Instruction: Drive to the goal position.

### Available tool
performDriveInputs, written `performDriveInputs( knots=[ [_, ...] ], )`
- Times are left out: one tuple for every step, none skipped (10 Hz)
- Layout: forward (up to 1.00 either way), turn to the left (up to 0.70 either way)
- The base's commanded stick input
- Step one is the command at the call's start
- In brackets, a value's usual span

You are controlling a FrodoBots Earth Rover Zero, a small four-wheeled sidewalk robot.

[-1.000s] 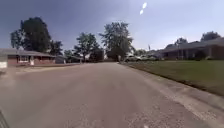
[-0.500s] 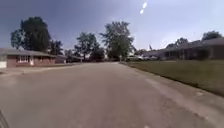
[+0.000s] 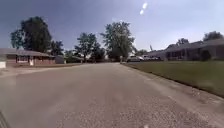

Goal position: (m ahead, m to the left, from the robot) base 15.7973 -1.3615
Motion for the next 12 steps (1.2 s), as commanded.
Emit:
performDriveInputs(
  knots=[
    [0.70, 0.00],
    [0.70, 0.00],
    [0.70, 0.00],
    [0.70, 0.00],
    [0.70, 0.00],
    [0.70, 0.00],
    [0.70, 0.00],
    [0.70, 0.00],
    [0.70, 0.00],
    [0.70, 0.00],
    [0.70, 0.00],
    [0.70, 0.00]
  ],
)
